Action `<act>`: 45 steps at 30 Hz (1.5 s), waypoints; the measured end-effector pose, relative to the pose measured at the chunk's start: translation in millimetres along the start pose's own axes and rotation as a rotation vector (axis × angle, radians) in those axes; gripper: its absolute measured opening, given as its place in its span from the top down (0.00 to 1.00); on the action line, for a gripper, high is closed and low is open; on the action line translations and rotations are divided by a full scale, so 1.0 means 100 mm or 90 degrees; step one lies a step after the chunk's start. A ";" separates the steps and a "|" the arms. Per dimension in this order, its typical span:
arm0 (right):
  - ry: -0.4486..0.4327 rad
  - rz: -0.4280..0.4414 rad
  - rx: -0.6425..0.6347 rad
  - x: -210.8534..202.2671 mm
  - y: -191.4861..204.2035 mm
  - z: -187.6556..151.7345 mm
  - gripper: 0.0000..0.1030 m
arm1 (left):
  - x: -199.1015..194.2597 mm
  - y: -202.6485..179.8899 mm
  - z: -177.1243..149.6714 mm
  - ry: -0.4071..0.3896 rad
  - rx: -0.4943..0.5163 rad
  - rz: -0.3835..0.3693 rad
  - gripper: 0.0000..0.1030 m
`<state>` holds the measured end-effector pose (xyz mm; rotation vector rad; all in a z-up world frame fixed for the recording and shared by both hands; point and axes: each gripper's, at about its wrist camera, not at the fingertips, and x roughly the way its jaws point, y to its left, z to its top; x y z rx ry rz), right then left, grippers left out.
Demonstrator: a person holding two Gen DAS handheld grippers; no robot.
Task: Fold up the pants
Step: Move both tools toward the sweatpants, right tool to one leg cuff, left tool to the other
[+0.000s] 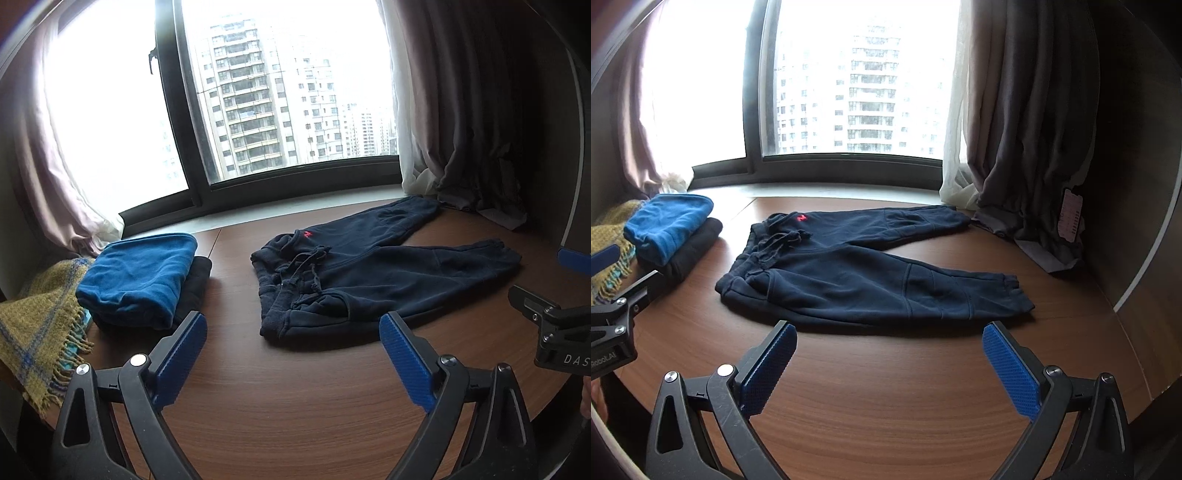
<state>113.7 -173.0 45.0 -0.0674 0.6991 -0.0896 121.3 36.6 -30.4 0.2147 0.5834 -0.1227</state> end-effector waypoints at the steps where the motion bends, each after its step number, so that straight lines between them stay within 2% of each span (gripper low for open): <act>1: 0.000 -0.009 -0.009 0.04 0.03 0.00 0.01 | 0.06 0.00 -0.01 0.002 0.014 -0.002 0.09; 5: 0.008 -0.040 -0.070 0.22 0.16 -0.01 0.03 | 0.28 -0.02 -0.06 0.021 0.065 -0.007 0.18; 9: 0.018 -0.048 -0.136 0.39 0.26 -0.03 0.07 | 0.47 -0.07 -0.13 0.020 0.118 0.005 0.20; 11: 0.021 -0.043 -0.173 0.50 0.30 -0.05 0.14 | 0.57 -0.12 -0.16 0.024 0.153 0.015 0.23; 14: 0.038 -0.031 -0.225 0.70 0.34 -0.08 0.22 | 0.72 -0.21 -0.23 0.046 0.193 -0.005 0.28; 18: 0.048 -0.003 -0.268 0.92 0.38 -0.13 0.23 | 0.87 -0.30 -0.31 0.063 0.233 -0.028 0.28; 23: 0.049 0.013 -0.334 1.12 0.48 -0.23 0.33 | 1.04 -0.43 -0.37 0.072 0.292 -0.039 0.30; 28: 0.052 0.027 -0.380 1.25 0.59 -0.33 0.37 | 1.20 -0.50 -0.42 0.072 0.343 -0.045 0.33; 34: 0.048 0.036 -0.421 1.33 0.70 -0.42 0.37 | 1.40 -0.52 -0.45 0.081 0.359 -0.053 0.35; 45: 0.027 0.032 -0.417 1.50 0.77 -0.37 0.37 | 1.57 -0.54 -0.38 0.066 0.350 -0.052 0.35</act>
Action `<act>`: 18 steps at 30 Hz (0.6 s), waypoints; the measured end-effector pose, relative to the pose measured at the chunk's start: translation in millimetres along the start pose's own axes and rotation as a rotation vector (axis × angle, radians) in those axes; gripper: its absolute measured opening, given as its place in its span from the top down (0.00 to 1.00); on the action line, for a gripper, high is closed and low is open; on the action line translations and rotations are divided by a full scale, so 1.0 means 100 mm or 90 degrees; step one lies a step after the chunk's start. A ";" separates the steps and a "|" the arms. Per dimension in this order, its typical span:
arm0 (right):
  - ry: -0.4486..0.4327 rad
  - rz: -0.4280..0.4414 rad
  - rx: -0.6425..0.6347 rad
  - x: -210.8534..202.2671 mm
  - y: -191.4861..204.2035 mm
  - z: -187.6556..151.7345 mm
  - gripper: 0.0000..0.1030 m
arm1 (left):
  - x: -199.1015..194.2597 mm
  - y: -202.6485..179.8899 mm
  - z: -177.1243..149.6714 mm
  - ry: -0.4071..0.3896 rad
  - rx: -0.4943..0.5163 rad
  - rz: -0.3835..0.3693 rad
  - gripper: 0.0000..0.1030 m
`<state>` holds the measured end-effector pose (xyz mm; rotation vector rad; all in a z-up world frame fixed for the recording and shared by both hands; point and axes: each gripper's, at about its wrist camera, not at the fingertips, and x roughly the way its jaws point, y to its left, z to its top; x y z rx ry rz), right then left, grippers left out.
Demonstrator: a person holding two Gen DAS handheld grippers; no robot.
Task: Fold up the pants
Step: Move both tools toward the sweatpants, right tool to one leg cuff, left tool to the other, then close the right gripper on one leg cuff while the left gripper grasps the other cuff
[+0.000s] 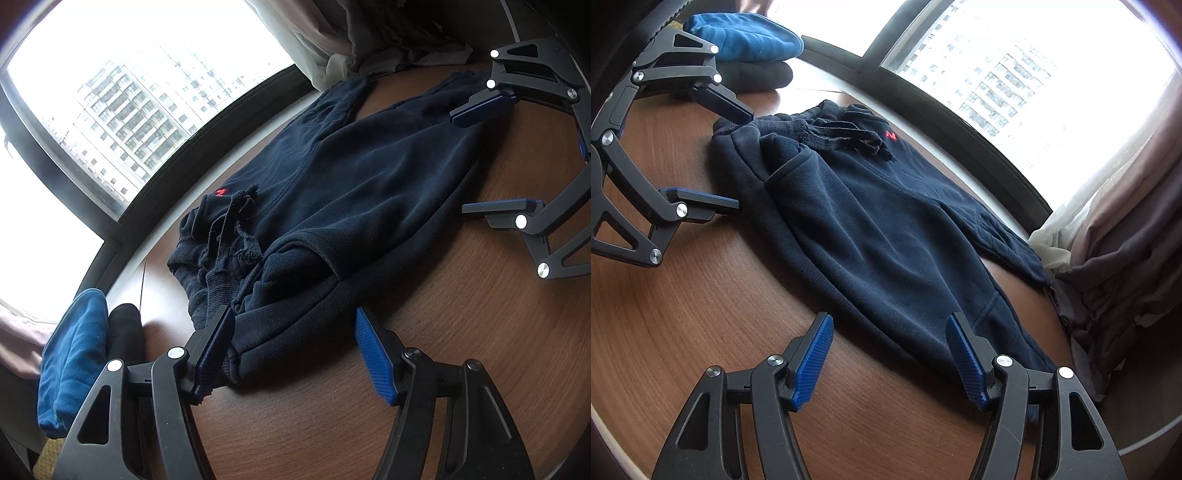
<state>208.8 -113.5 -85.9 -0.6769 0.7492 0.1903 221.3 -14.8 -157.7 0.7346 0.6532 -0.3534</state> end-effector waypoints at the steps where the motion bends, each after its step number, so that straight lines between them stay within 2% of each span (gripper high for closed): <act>1: 0.001 -0.002 0.003 0.01 -0.01 0.01 0.37 | 0.00 0.02 0.02 -0.004 -0.005 0.004 0.35; 8: -0.006 0.021 0.025 -0.01 -0.04 0.03 0.37 | 0.05 0.17 0.19 -0.024 -0.047 0.017 0.35; 16: -0.007 -0.003 0.035 0.13 -0.08 0.07 0.38 | 0.06 0.28 0.23 -0.032 -0.059 0.021 0.35; 18: -0.004 -0.013 0.048 0.17 -0.17 0.07 0.43 | 0.08 0.28 0.21 -0.027 -0.056 0.021 0.35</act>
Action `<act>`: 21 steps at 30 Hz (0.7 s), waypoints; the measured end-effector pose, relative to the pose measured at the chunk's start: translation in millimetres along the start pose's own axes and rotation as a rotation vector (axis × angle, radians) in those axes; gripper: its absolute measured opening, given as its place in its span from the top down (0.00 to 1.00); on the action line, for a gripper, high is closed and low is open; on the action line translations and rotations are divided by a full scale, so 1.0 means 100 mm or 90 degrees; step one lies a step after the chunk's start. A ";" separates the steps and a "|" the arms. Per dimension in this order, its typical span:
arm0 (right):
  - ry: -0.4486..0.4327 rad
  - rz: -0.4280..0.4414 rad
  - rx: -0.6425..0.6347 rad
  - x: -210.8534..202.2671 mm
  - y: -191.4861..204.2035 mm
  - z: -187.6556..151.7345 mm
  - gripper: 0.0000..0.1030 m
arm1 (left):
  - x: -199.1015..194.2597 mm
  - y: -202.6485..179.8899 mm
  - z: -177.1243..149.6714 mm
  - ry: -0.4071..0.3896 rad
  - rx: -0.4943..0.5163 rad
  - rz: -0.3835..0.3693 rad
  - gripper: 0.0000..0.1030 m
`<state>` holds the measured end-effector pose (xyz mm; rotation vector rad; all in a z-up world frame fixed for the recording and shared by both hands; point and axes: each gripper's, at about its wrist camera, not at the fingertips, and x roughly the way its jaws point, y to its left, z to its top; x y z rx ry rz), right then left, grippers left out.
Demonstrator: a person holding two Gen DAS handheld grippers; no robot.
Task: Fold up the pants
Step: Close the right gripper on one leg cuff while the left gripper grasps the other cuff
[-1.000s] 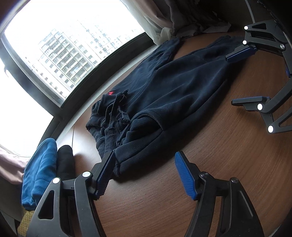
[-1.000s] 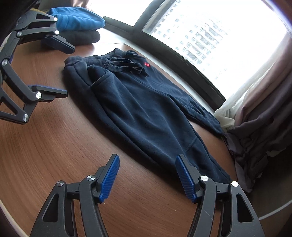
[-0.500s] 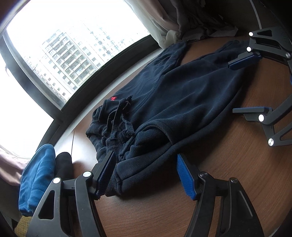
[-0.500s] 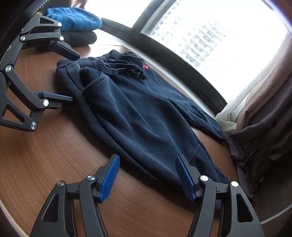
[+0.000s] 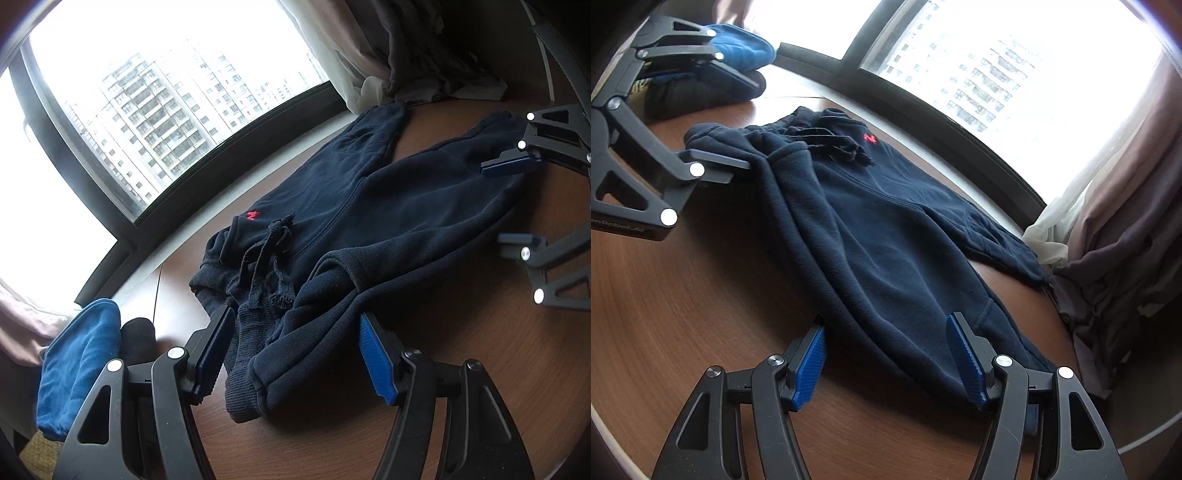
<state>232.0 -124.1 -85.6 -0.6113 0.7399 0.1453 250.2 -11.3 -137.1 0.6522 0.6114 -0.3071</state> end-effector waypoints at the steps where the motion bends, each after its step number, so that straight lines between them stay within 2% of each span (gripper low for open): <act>1: 0.006 0.001 0.008 0.02 -0.05 0.00 0.51 | 0.01 0.00 -0.01 0.003 0.002 0.000 0.35; 3: 0.021 0.012 0.025 0.07 -0.14 0.00 0.62 | 0.02 -0.01 -0.03 0.008 0.005 -0.006 0.35; 4: 0.023 0.028 0.033 0.07 -0.18 0.01 0.74 | 0.01 -0.02 -0.04 0.010 0.005 -0.010 0.35; 5: 0.023 0.040 0.042 0.07 -0.21 0.03 0.79 | 0.00 -0.03 -0.05 0.012 0.006 -0.015 0.35; 9: 0.022 0.064 0.059 -0.02 -0.28 0.12 0.86 | -0.01 -0.13 -0.09 0.017 0.030 -0.049 0.35; 12: 0.012 0.069 0.058 -0.08 -0.30 0.16 0.87 | 0.04 -0.21 -0.10 0.019 0.055 -0.047 0.37; 13: 0.011 0.070 0.058 -0.09 -0.31 0.18 0.87 | 0.06 -0.22 -0.09 0.021 0.054 -0.053 0.41; 15: 0.012 0.068 0.050 -0.10 -0.31 0.19 0.87 | 0.11 -0.20 -0.06 0.031 0.051 -0.060 0.63; 17: 0.015 0.065 0.041 -0.10 -0.32 0.20 0.87 | 0.11 -0.16 -0.04 0.038 0.037 -0.076 0.75; 21: 0.028 0.077 0.036 -0.14 -0.32 0.19 0.89 | 0.05 -0.05 -0.06 0.053 0.006 -0.103 0.79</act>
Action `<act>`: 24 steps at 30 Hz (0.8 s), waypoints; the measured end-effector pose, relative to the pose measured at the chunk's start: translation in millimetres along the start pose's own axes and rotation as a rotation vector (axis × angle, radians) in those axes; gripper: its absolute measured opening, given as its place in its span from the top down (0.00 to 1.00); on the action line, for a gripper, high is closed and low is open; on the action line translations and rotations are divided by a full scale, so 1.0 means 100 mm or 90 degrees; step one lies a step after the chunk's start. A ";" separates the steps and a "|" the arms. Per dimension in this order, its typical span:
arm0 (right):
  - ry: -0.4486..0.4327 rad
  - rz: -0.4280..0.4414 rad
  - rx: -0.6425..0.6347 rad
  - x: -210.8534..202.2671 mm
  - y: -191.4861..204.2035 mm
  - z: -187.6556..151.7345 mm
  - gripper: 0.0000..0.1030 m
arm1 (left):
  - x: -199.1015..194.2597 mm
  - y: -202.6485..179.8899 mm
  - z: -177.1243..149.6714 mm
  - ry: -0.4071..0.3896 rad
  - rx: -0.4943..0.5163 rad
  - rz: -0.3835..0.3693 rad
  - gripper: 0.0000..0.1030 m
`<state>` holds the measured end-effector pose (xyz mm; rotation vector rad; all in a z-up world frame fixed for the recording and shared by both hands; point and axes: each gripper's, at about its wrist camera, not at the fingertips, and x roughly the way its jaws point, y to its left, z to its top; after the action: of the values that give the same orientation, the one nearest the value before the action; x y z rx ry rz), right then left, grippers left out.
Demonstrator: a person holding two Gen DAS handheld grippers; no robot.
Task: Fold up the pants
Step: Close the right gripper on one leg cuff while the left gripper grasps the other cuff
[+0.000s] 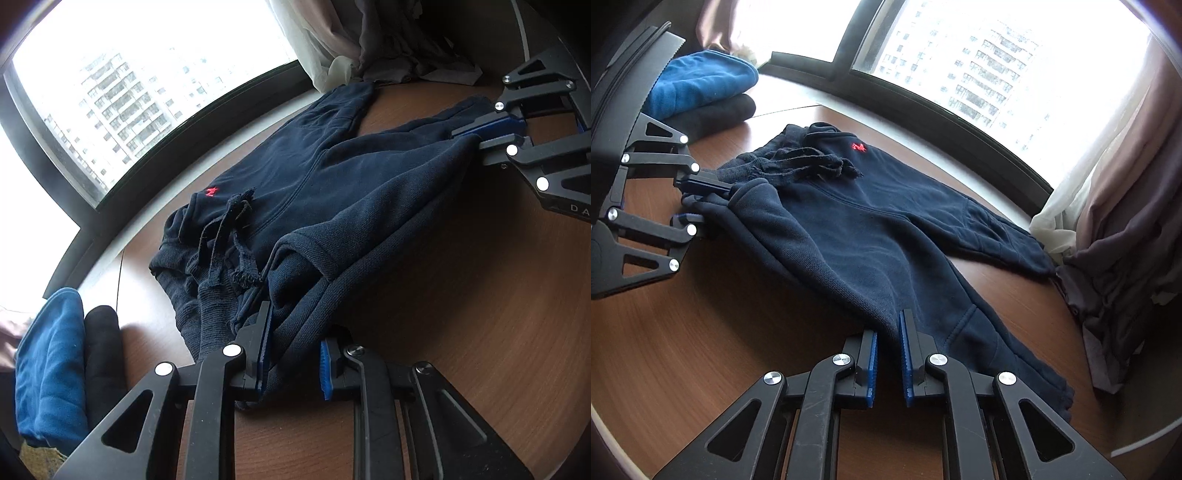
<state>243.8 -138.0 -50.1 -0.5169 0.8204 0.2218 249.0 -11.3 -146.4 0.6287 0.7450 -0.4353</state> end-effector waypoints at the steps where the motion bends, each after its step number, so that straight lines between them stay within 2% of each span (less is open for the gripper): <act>1: 0.003 0.007 0.001 -0.02 0.01 0.00 0.91 | -0.02 0.02 -0.02 0.004 -0.005 -0.003 0.79; 12: 0.036 0.104 0.017 -0.42 0.07 -0.04 0.92 | -0.58 0.04 -0.28 0.045 -0.064 -0.047 0.81; 19: 0.080 0.188 0.003 -0.75 0.20 -0.15 0.92 | -0.96 -0.06 -0.44 0.093 -0.061 -0.076 0.81; 24: 0.093 0.225 -0.050 -0.91 0.19 -0.06 0.92 | -1.12 -0.01 -0.36 0.079 -0.044 -0.056 0.81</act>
<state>172.0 -123.9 6.9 -0.4622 1.0480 0.5476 157.1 28.2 -84.6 0.5627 0.9052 -0.4521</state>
